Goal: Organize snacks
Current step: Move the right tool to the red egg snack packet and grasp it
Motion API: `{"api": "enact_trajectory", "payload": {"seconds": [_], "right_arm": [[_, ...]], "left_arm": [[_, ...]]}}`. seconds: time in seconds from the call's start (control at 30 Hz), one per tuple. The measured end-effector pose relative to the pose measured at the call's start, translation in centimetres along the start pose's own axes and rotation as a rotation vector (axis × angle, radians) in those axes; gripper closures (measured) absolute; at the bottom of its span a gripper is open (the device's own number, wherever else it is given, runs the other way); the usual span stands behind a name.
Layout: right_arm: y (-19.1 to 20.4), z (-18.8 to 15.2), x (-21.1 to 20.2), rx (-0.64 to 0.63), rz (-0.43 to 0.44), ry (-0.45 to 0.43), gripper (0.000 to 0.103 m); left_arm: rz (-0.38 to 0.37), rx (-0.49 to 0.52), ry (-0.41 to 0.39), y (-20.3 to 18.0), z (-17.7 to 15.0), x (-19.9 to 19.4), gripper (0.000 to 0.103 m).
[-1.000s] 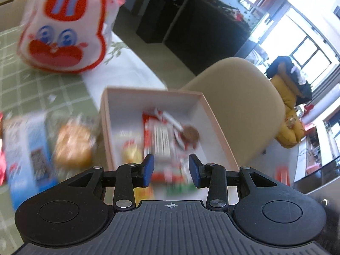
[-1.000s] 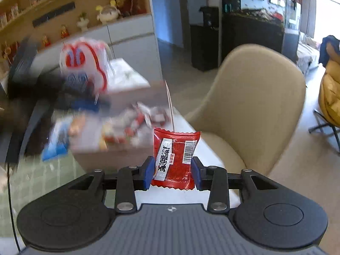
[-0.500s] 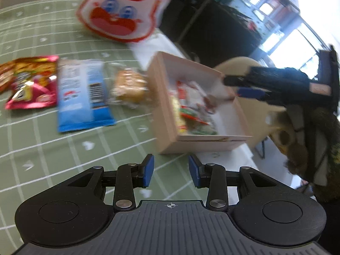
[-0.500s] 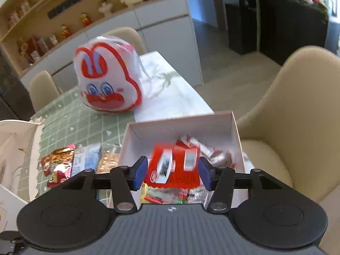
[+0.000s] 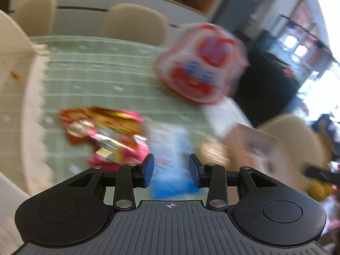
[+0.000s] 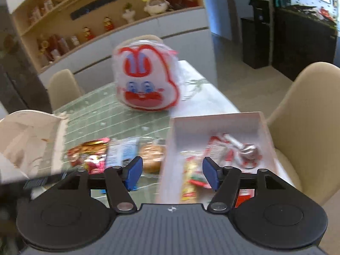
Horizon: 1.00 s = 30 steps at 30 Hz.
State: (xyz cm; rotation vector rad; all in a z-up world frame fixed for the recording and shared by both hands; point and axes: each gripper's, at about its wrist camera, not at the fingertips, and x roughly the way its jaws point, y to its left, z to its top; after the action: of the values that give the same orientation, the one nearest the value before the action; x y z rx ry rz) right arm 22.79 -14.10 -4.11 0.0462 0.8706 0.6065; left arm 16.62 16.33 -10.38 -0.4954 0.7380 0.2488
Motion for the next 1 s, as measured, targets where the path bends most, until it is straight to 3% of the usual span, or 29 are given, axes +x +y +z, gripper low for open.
{"api": "enact_trajectory", "payload": {"seconds": [0.13, 0.3, 0.53, 0.67, 0.87, 1.0], "right_arm": [[2.8, -2.7, 1.6, -0.067, 0.002, 0.011, 0.039], [6.0, -6.0, 4.6, -0.173, 0.03, 0.08, 0.039], [8.0, -8.7, 6.5, -0.2, 0.062, 0.133, 0.039], [7.9, -8.4, 7.1, -0.198, 0.047, 0.123, 0.039], [8.9, -6.8, 7.2, -0.218, 0.083, 0.08, 0.039], [10.6, -4.8, 8.5, -0.267, 0.116, 0.081, 0.039]], "left_arm": [[0.099, -0.057, 0.006, 4.4, 1.4, 2.7, 0.063], [0.049, -0.151, 0.092, 7.1, 1.3, 6.9, 0.062], [0.074, -0.152, -0.009, 7.6, 0.9, 7.9, 0.056], [0.032, -0.109, 0.0, 7.2, 0.6, 8.3, 0.054], [-0.017, 0.063, 0.107, 4.9, -0.6, 7.1, 0.056], [-0.041, 0.021, 0.115, 5.3, -2.3, 4.9, 0.063]]}}
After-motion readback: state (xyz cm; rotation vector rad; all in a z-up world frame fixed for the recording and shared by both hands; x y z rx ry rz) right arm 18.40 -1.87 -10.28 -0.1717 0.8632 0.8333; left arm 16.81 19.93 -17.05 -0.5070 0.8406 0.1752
